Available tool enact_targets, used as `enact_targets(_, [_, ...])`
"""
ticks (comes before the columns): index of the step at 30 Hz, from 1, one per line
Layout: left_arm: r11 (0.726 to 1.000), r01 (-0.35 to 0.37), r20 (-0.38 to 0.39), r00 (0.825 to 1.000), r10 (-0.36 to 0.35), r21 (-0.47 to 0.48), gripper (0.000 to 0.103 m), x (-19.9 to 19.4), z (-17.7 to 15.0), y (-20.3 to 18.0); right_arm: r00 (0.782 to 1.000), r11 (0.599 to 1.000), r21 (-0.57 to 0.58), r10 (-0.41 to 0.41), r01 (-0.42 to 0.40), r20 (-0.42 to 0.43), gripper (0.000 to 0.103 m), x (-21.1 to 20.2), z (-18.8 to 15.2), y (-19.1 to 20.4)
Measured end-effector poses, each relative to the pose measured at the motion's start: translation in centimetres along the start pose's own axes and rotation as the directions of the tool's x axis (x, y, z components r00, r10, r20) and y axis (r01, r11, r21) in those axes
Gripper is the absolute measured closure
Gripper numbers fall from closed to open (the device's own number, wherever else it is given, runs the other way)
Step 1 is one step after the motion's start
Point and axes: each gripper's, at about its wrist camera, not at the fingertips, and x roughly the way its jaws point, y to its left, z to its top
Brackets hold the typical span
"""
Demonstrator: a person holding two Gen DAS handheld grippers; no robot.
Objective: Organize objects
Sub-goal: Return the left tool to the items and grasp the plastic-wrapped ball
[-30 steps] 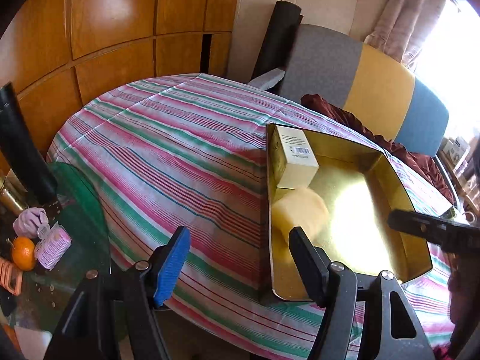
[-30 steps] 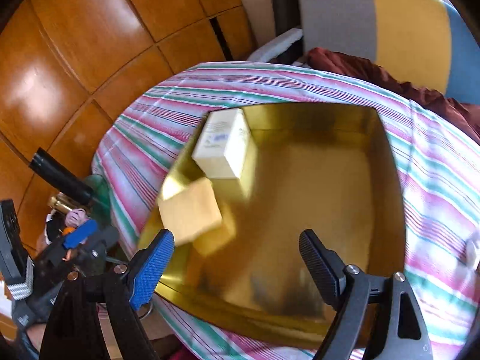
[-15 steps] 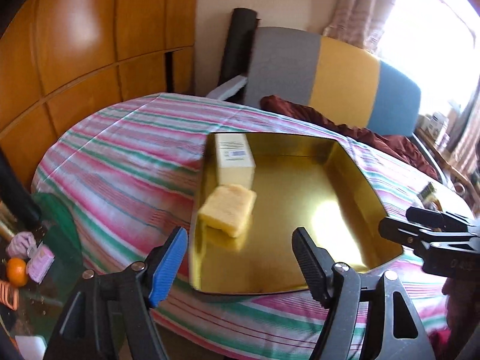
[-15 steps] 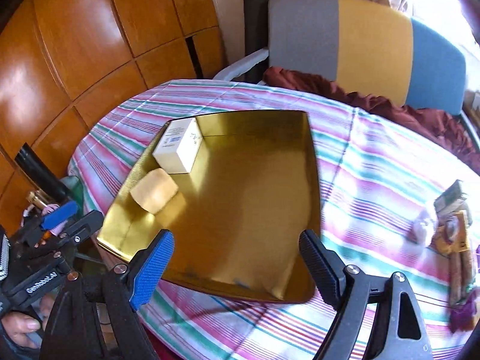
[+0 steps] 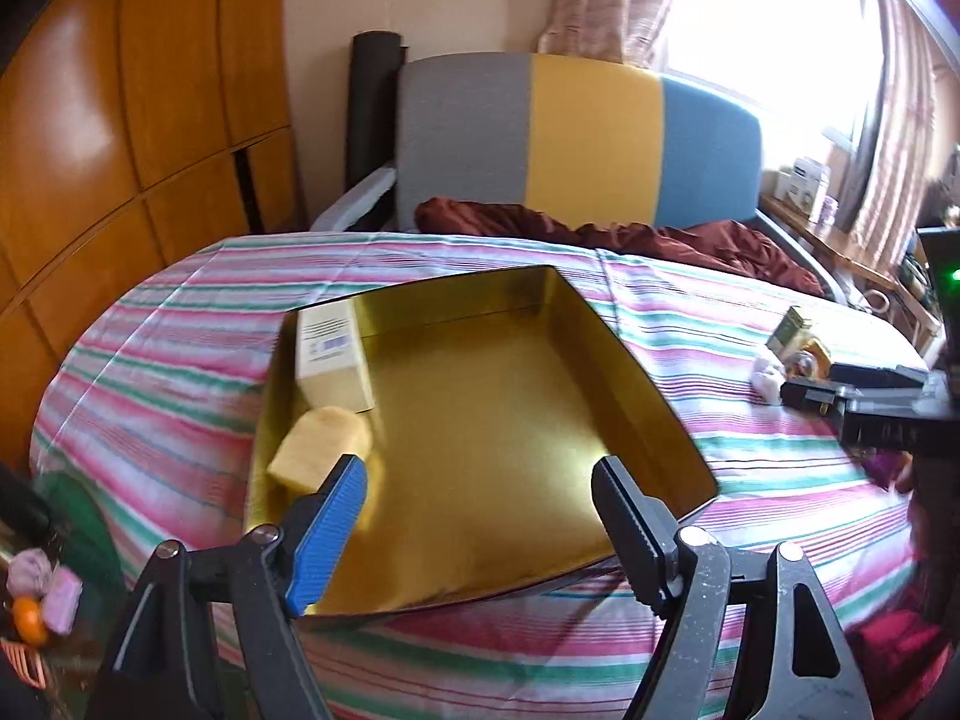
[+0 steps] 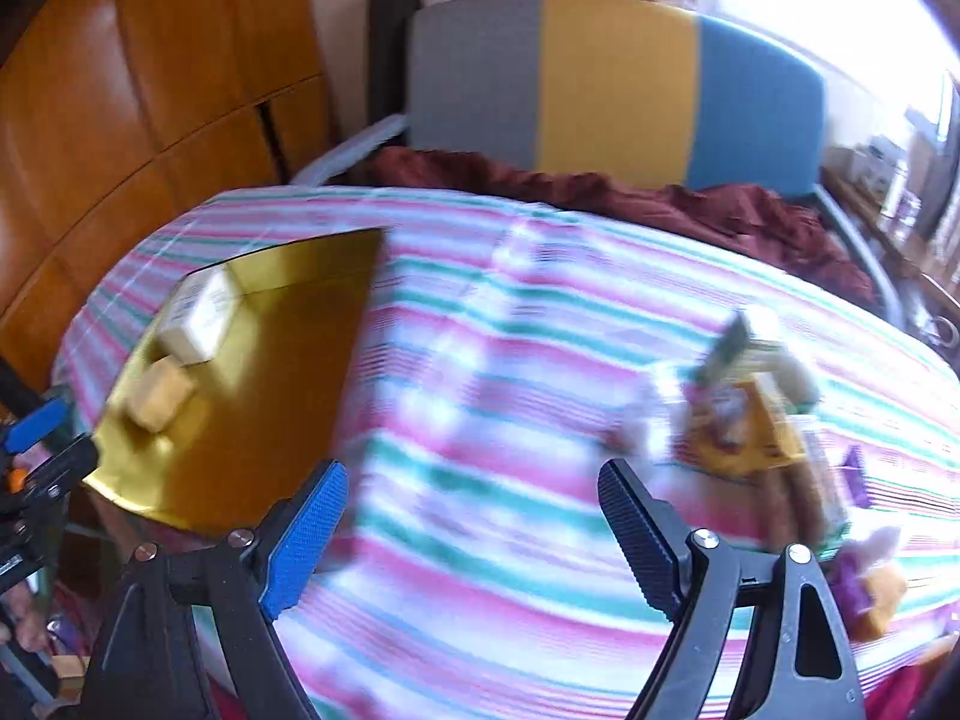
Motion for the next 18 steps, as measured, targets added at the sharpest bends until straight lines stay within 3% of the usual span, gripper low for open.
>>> enact_targets(5, [0.998,0.037,-0.010,0.999,-0.036,0.043,0.025,0.6,0.6,-2.6,0.991,0.988,0.078,-0.133,0.130,0.032,0.016,-0.9,0.7,-6.8])
enact_targets(11, [0.990,0.086,-0.033,0.996,-0.082,0.111,0.025,1.6,1.4,-5.9,0.955,0.942,0.194,-0.291,0.276,0.056,0.016,-1.3,1.0,-15.4])
enact_targets(14, [0.985,0.110,-0.047,0.993,-0.105,0.132,0.025,2.3,1.8,-7.6,0.944,0.900,0.327,-0.324,0.289,0.057,0.016,-1.2,-0.4,-19.7])
enact_targets(16, [0.981,0.125,-0.057,0.991,-0.118,0.146,0.025,2.8,2.1,-8.8,0.944,0.855,0.428,-0.329,0.295,0.006,0.016,-0.8,-1.2,-22.1])
enact_targets(18, [0.976,0.145,-0.072,0.988,-0.135,0.160,0.025,3.4,2.3,-10.2,0.950,0.832,0.489,-0.311,0.263,0.017,0.016,-1.3,-1.3,-23.2])
